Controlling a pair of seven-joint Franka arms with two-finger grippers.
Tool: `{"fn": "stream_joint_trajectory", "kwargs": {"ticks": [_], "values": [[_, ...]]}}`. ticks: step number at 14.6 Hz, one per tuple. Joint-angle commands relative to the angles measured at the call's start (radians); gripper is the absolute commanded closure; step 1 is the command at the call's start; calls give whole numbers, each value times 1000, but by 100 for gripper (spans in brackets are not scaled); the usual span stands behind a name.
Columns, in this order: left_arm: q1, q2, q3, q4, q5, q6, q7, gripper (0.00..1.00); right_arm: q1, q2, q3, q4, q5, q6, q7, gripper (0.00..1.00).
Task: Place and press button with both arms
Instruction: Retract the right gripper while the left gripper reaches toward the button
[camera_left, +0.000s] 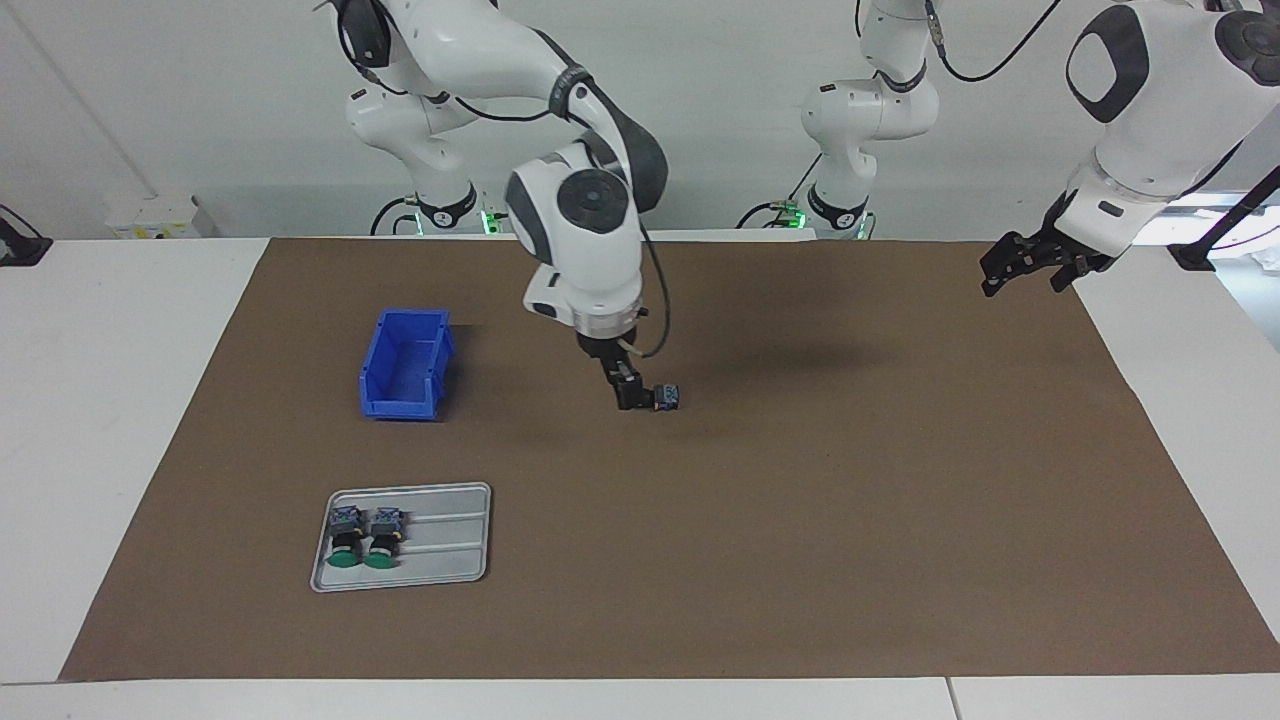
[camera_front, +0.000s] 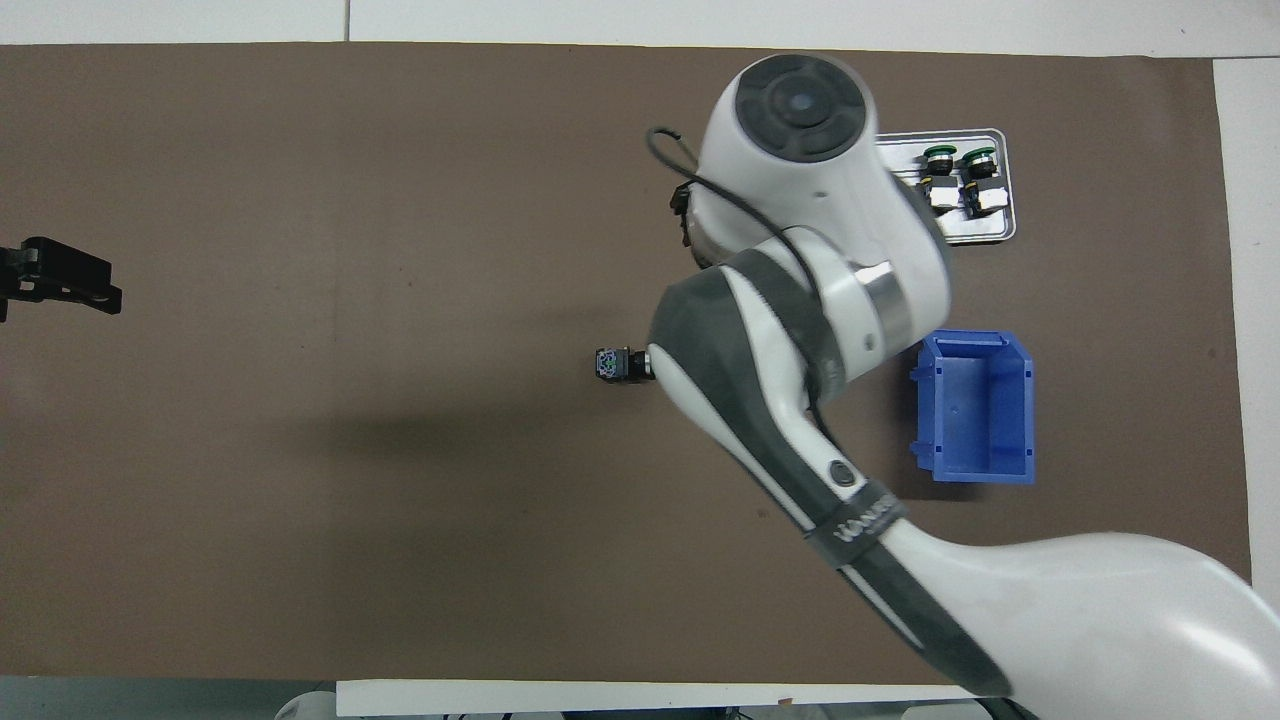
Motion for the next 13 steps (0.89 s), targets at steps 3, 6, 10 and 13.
{"fn": "stream_joint_trajectory", "kwargs": {"ticks": [3, 6, 10, 13], "values": [[-82, -39, -2, -53, 2, 1, -263, 0, -156, -91, 12, -38, 12, -70, -450, 1], [-139, -65, -2, -102, -5, 37, -477, 0, -239, -161, 11, -38, 8, -137, -710, 1], [-216, -111, -4, -193, -6, 80, -784, 0, -363, -273, 3, -38, -3, -255, -1058, 1], [-268, -114, -4, -211, -56, 128, -1086, 0, -454, -325, 3, -52, -3, -338, -1284, 1]]}}
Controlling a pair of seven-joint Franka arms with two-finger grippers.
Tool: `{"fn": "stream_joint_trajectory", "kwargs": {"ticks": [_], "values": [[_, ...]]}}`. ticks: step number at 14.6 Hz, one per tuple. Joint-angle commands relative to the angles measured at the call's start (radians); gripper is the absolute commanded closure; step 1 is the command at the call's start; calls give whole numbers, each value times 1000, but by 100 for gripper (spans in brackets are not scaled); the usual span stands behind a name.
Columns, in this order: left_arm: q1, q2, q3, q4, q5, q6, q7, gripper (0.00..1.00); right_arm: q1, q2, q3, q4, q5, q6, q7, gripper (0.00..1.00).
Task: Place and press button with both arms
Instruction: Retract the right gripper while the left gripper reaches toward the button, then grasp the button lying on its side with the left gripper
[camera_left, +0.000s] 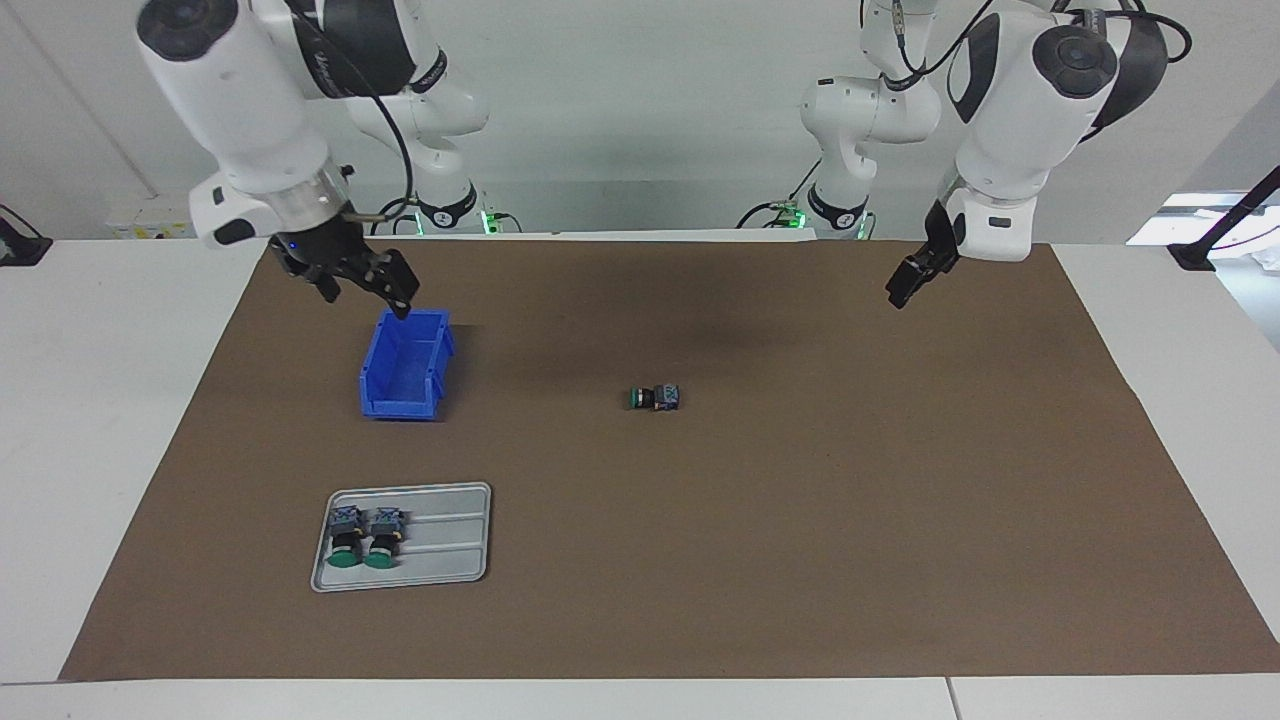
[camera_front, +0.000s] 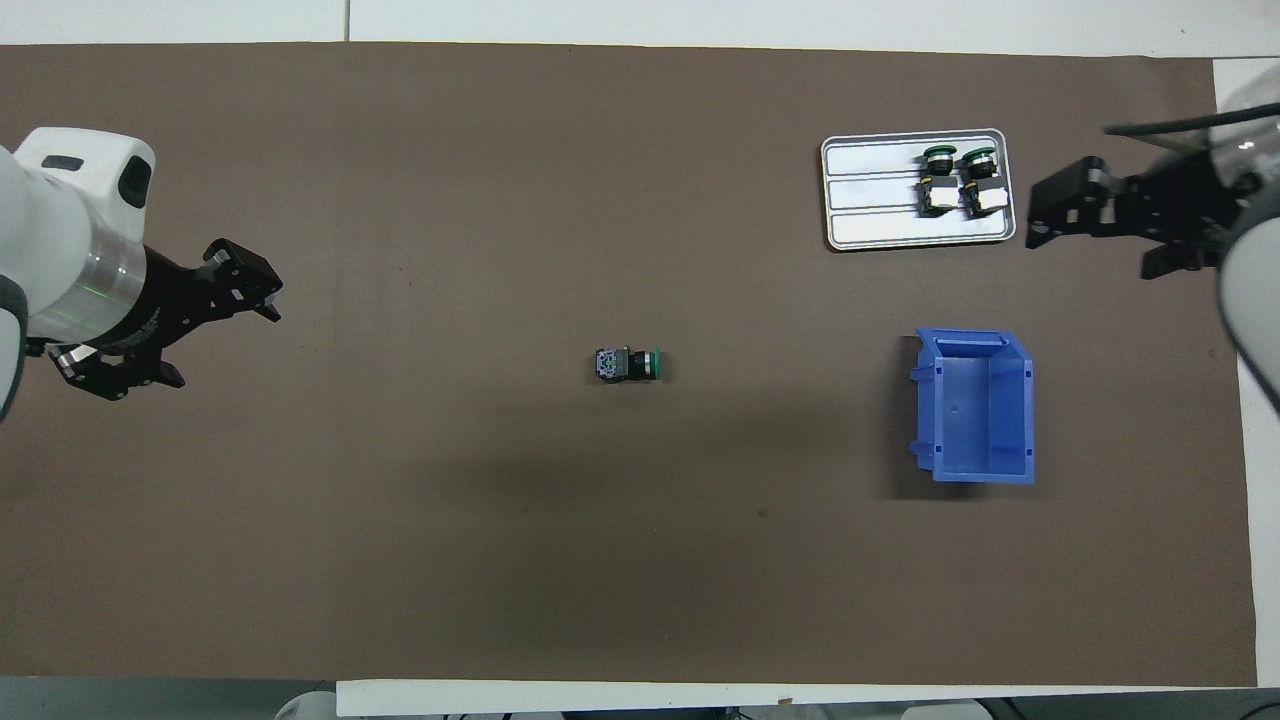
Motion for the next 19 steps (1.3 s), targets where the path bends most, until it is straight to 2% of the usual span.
{"fn": "stream_joint_trajectory", "kwargs": {"ticks": [1, 3, 6, 9, 13, 16, 19], "values": [[-32, -38, 7, -59, -89, 72, -233, 0, -72, -56, 10, -62, 1, -40, -169, 1], [-82, -32, 7, -75, -104, 104, -352, 0, -75, -94, 10, -121, 2, -36, -210, 1], [-159, -5, 7, -100, -104, 155, -484, 0, -76, -100, 10, -125, 1, -37, -222, 1], [-245, 79, 7, -94, -102, 266, -717, 0, -136, -99, 10, -129, 2, -23, -331, 1], [-354, 184, 7, -74, -107, 368, -963, 0, -124, -100, 12, -129, -1, -19, -330, 1], [-368, 228, 8, -48, -169, 421, -1012, 0, -90, -96, 21, -118, -82, 1, -348, 1], [-411, 285, 8, -39, -182, 484, -1078, 0, -73, -88, 21, -115, -75, -5, -351, 1]]}}
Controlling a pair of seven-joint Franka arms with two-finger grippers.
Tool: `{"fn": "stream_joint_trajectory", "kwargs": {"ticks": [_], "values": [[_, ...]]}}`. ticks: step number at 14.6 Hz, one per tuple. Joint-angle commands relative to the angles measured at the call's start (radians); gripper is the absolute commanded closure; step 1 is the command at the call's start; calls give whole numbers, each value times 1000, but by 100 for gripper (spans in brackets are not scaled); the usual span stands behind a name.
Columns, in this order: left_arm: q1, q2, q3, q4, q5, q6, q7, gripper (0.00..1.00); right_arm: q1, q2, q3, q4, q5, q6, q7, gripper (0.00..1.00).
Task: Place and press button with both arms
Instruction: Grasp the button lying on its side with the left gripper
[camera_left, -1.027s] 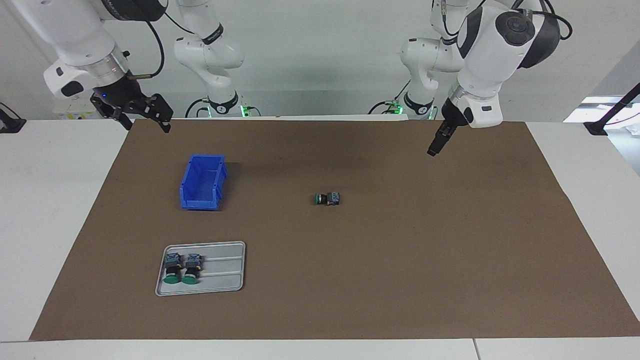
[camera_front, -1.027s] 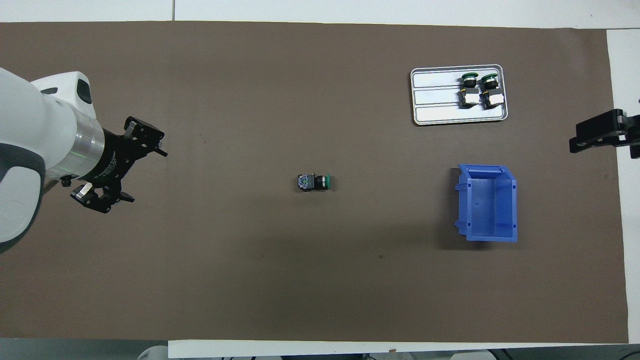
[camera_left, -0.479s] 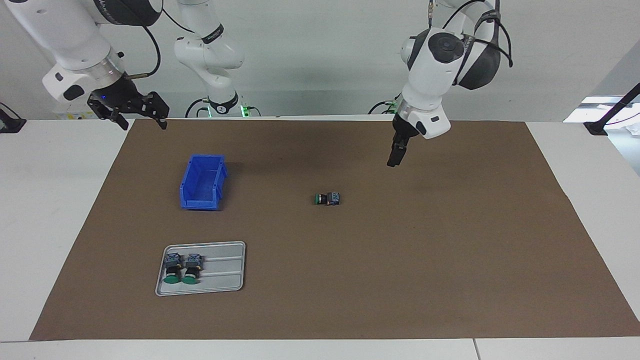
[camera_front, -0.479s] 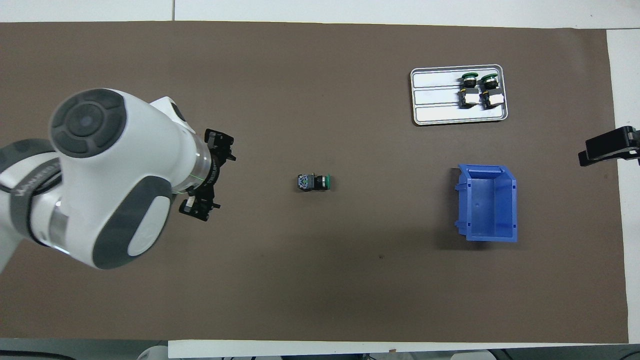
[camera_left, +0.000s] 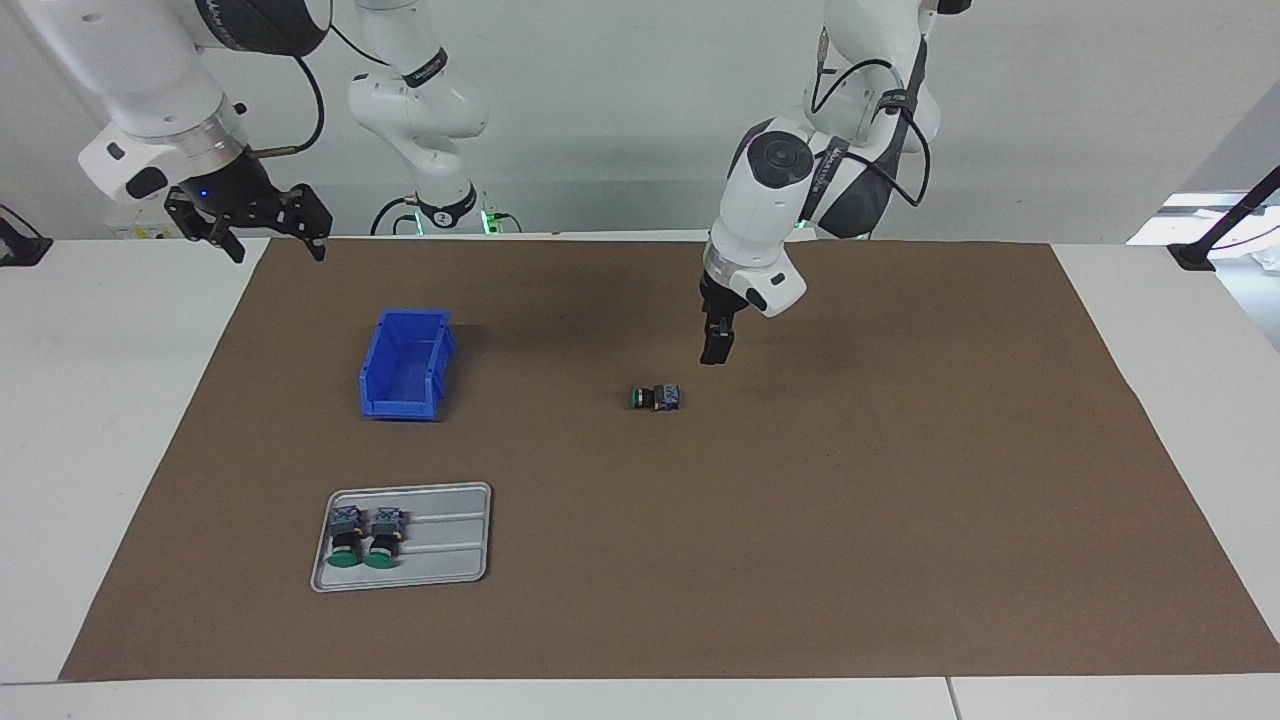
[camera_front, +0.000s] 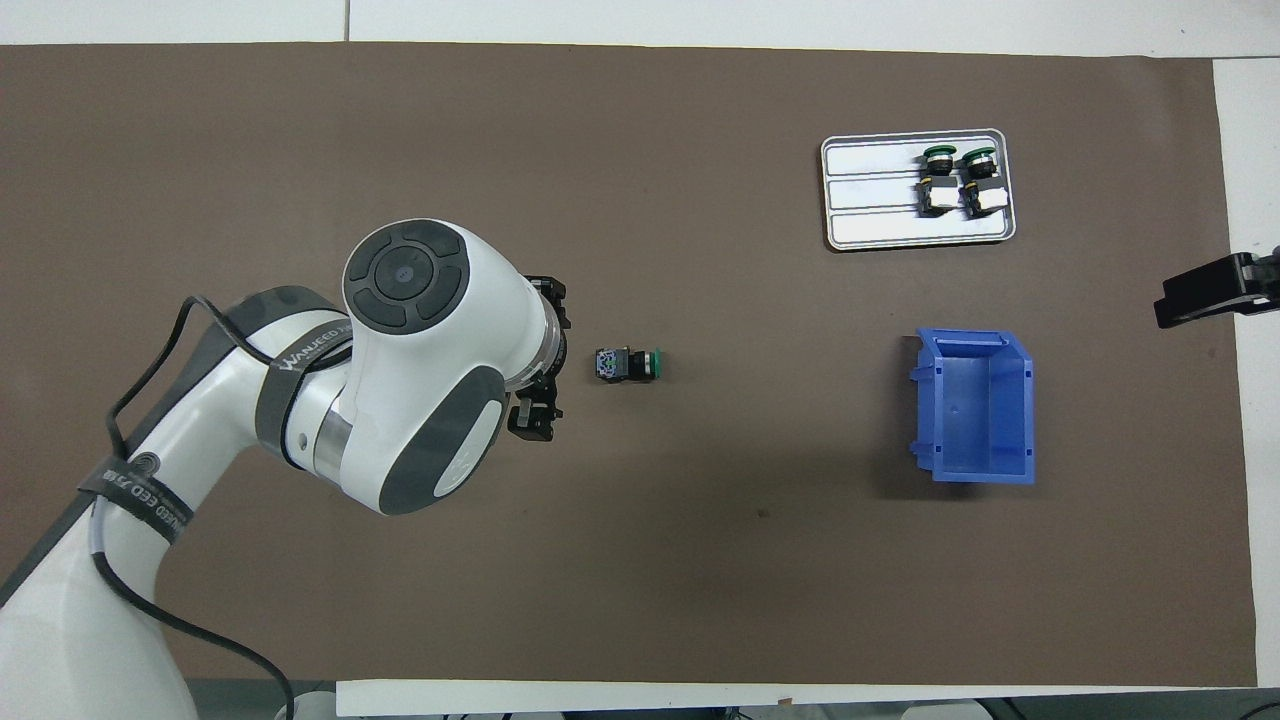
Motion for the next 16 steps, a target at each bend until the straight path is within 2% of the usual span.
{"fn": "stream_joint_trajectory", "kwargs": {"ticks": [1, 3, 5, 7, 9, 11, 16], "values": [[-46, 52, 16, 15, -13, 84, -71, 1, 0, -3, 4, -18, -7, 8, -23, 1], [-66, 92, 14, 22, -16, 109, -79, 2, 0, -5, 5, -24, -4, 8, -25, 1], [-116, 162, 17, 39, -16, 133, -99, 2, 0, -10, 4, -29, -4, 10, -57, 1], [-122, 187, 16, 41, -18, 199, -138, 5, 3, -10, 4, -29, -4, 13, -55, 1], [-127, 236, 16, 74, -18, 201, -160, 6, 14, -13, 5, -36, -4, 13, -58, 1], [-138, 263, 16, 82, -19, 203, -177, 6, 33, -13, 4, -36, -4, 13, -72, 1], [-136, 270, 19, 84, -19, 213, -195, 9, 31, -17, 4, -58, 51, 44, -92, 1]]}}
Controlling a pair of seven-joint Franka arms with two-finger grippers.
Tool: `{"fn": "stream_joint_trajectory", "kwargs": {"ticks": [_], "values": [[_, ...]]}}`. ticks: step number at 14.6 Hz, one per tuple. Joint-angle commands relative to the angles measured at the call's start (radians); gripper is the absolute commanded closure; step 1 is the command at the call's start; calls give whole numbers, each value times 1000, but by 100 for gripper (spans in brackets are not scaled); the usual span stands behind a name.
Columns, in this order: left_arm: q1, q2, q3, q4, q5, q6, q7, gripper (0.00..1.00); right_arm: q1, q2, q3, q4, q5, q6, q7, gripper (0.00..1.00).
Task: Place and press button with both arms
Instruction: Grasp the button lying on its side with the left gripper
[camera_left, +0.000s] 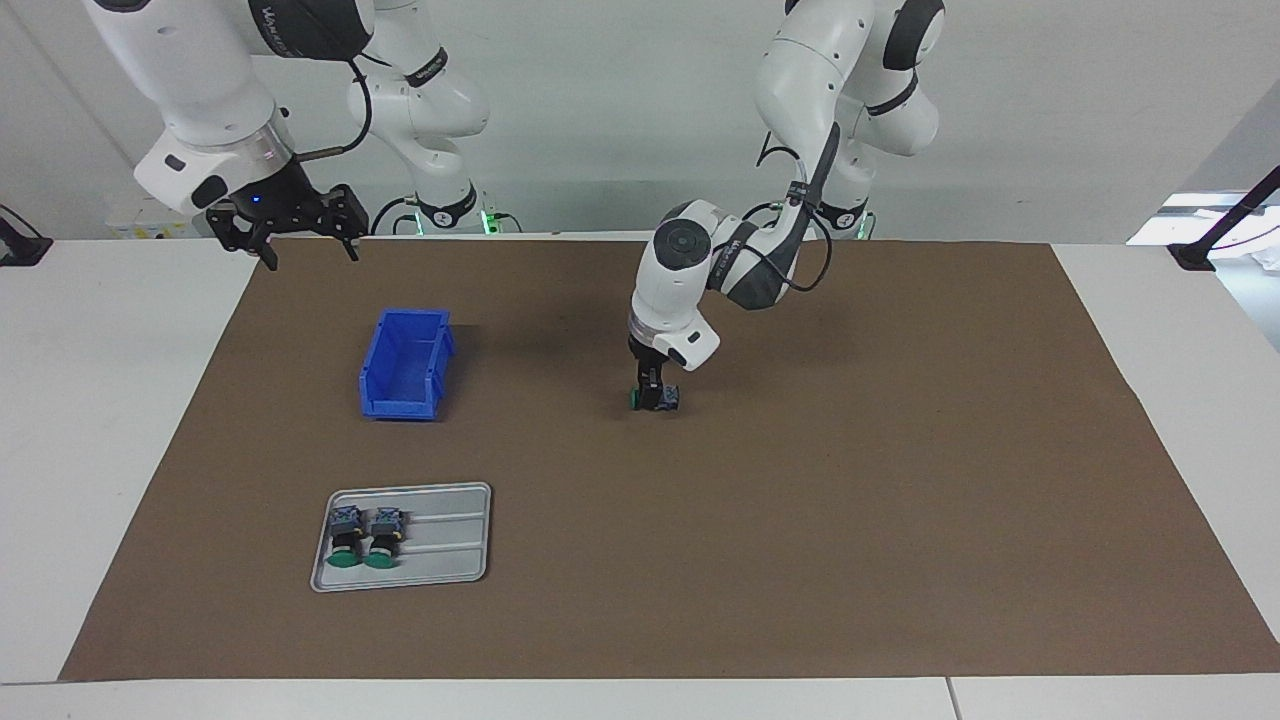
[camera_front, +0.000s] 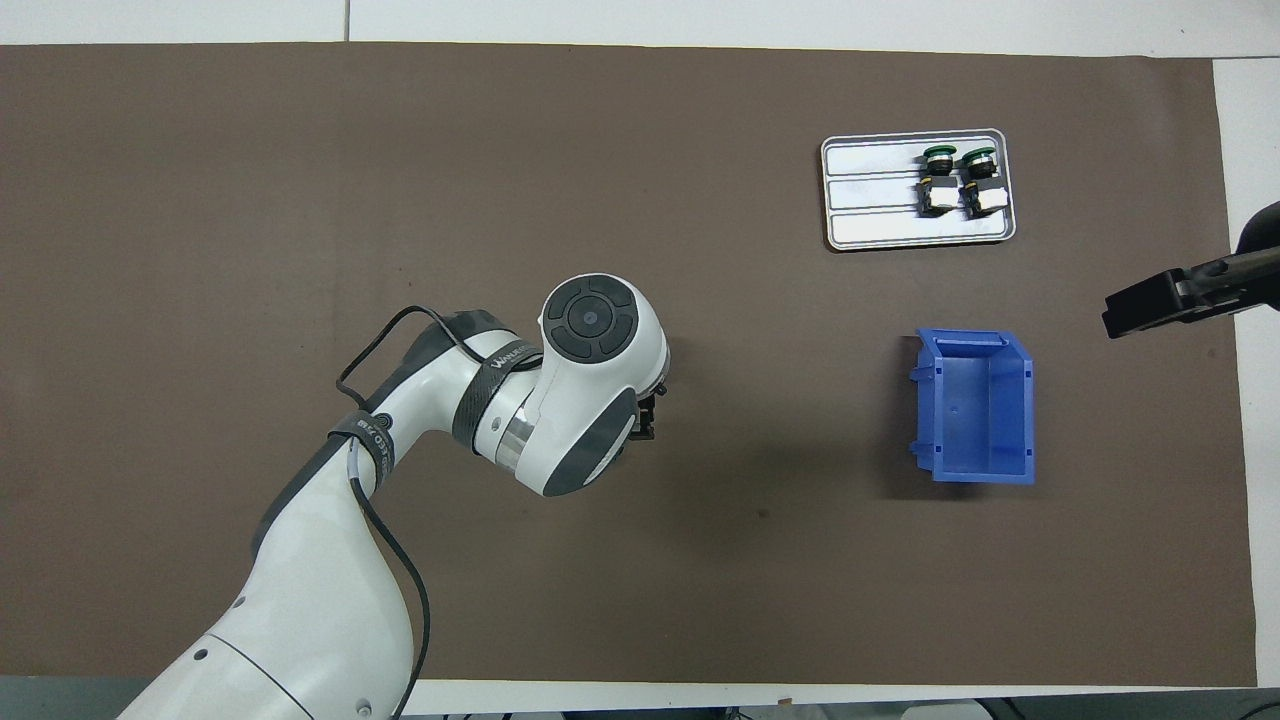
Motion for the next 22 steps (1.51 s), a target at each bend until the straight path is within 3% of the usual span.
{"fn": "stream_joint_trajectory", "kwargs": {"ticks": [1, 6, 8, 14, 19, 22], "values": [[-16, 9, 18, 13, -12, 16, -16, 10, -15, -19, -1, -36, 38, 29, -30, 1], [-16, 37, 18, 19, -4, 36, -13, 21, -14, -20, -3, -34, 41, 21, -21, 1], [-12, 38, 16, 25, -4, 33, -13, 39, -12, -20, -1, -33, 41, 19, -22, 1], [-9, 41, 18, 41, -1, 34, -10, 77, -14, -22, -3, -33, 41, 19, -22, 1], [9, 31, 21, 56, -7, 33, -5, 82, -14, -22, -3, -33, 41, 19, -22, 1], [41, -29, 18, 32, -12, 29, -4, 82, -14, -22, -3, -33, 41, 19, -21, 1]]}}
